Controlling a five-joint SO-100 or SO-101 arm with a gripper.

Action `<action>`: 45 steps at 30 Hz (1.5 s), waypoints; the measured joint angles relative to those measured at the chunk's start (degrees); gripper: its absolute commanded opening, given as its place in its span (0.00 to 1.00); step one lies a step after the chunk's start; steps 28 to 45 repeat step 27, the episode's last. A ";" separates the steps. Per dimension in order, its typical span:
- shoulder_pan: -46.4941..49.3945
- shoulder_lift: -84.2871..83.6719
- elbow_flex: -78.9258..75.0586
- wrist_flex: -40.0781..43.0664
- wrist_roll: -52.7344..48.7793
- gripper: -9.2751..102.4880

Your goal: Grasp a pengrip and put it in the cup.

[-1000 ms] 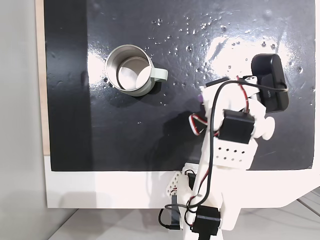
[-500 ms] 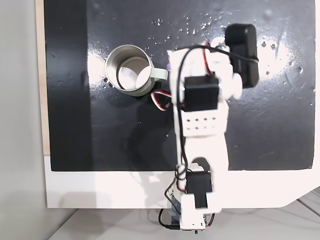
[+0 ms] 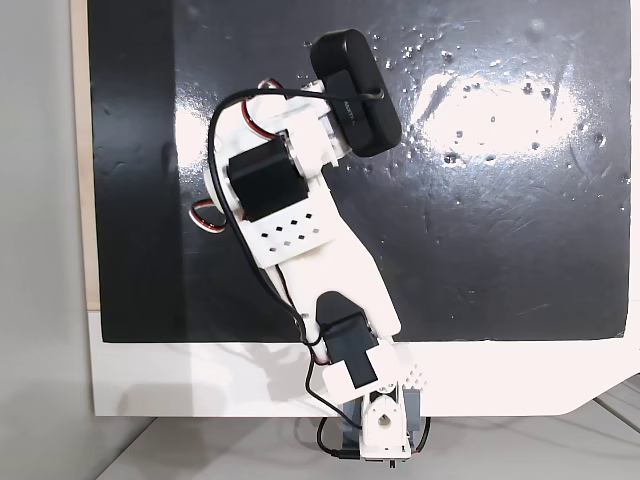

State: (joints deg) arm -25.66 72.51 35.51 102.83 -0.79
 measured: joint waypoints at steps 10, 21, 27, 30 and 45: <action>-0.44 -1.14 -1.85 0.00 -0.53 0.30; -0.70 -1.14 -2.02 0.00 -1.05 0.33; -0.79 -1.14 -2.02 0.00 -1.14 0.33; -0.79 -1.14 -2.02 0.00 -1.14 0.33; -0.79 -1.14 -2.02 0.00 -1.14 0.33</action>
